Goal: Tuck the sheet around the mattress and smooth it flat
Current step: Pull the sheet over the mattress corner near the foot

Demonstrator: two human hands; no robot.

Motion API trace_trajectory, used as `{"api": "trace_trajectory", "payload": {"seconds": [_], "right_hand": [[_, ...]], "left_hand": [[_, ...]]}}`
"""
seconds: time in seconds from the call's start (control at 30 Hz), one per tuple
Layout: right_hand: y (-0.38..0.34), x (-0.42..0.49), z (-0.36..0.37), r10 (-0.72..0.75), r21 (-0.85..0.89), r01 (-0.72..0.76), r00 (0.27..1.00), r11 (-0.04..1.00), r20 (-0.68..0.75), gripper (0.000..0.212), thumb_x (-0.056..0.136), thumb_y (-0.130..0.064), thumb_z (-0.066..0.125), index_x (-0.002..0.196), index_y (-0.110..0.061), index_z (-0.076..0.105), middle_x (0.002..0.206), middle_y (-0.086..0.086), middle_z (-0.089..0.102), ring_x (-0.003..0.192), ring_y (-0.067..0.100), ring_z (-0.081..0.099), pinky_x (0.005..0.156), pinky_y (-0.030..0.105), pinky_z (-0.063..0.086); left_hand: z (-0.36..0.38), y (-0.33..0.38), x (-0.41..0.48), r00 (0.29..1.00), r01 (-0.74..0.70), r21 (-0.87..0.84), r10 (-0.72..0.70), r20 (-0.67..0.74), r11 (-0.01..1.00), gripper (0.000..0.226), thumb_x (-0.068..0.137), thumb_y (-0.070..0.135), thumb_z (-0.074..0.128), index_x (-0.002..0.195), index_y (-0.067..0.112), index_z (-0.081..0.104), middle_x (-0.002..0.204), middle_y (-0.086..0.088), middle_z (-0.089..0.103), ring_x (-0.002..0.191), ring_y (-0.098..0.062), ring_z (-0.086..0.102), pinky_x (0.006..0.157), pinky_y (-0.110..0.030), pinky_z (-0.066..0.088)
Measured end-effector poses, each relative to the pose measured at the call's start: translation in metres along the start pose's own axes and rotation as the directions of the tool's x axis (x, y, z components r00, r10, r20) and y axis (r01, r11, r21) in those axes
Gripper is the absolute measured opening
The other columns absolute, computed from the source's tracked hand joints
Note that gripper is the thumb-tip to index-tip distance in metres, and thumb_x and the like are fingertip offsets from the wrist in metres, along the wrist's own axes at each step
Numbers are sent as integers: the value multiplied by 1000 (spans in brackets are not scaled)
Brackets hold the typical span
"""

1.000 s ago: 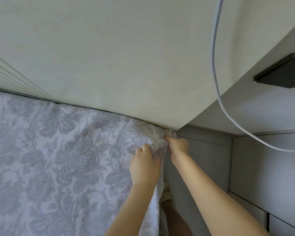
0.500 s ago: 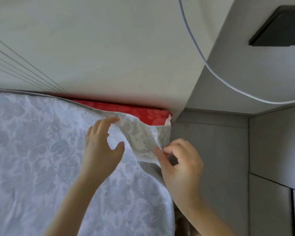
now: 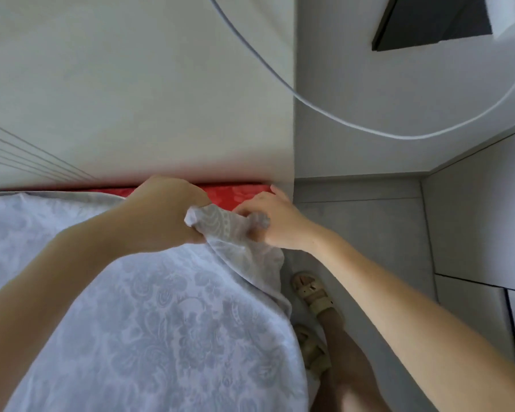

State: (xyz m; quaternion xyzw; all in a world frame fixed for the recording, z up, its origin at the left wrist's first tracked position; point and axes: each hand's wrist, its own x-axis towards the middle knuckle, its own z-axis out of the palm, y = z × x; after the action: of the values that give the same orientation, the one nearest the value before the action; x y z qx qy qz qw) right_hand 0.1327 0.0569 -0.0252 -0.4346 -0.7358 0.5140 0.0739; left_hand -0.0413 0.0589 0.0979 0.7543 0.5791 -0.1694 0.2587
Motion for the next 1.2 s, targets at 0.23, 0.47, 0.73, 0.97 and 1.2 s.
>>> {"api": "trace_trajectory", "payload": {"seconds": [0.23, 0.47, 0.73, 0.97, 1.2], "right_hand": [[13, -103, -57, -10, -103, -18, 963, 994, -269, 18, 95, -29, 51, 82, -19, 55, 63, -12, 51, 67, 2, 55, 100, 15, 37], [-7, -83, -104, -80, -126, -24, 651, 992, -755, 12, 86, -19, 57, 81, -12, 65, 54, -11, 49, 55, 10, 47, 52, 19, 33], [64, -32, -76, -236, -491, -233, 657, 839, -716, 8, 81, -8, 62, 88, -3, 65, 75, 15, 65, 67, 36, 60, 53, 38, 47], [107, -8, -48, -89, -444, -374, 676, 814, -732, 16, 79, 7, 52, 87, 1, 65, 78, 20, 64, 68, 38, 60, 55, 36, 42], [95, -12, -12, 20, -626, -350, 882, 696, -471, 28, 95, -18, 52, 121, -6, 53, 113, 17, 60, 100, 37, 55, 74, 38, 39]], "left_hand": [[-15, 16, 17, 963, 41, 150, 0, -268, 988, 15, 84, 30, 66, 93, 18, 70, 85, 2, 64, 82, -27, 58, 69, -30, 40], [16, 23, 68, 811, 76, 123, 11, -585, 990, 15, 82, 17, 69, 82, 2, 70, 86, -13, 65, 71, -37, 61, 55, -33, 34], [62, 30, 95, 896, 115, 25, -93, -435, 993, 45, 87, 7, 61, 130, 6, 47, 130, -16, 46, 109, -36, 50, 86, -43, 45], [114, 21, 37, 859, 163, -188, -233, -455, 969, 41, 91, 10, 58, 131, 11, 50, 133, -12, 47, 120, -31, 44, 87, -40, 46], [201, 19, -40, 763, 406, -450, -566, -313, 796, 37, 92, 15, 57, 129, 10, 54, 130, -13, 53, 117, -33, 48, 94, -38, 42]]}}
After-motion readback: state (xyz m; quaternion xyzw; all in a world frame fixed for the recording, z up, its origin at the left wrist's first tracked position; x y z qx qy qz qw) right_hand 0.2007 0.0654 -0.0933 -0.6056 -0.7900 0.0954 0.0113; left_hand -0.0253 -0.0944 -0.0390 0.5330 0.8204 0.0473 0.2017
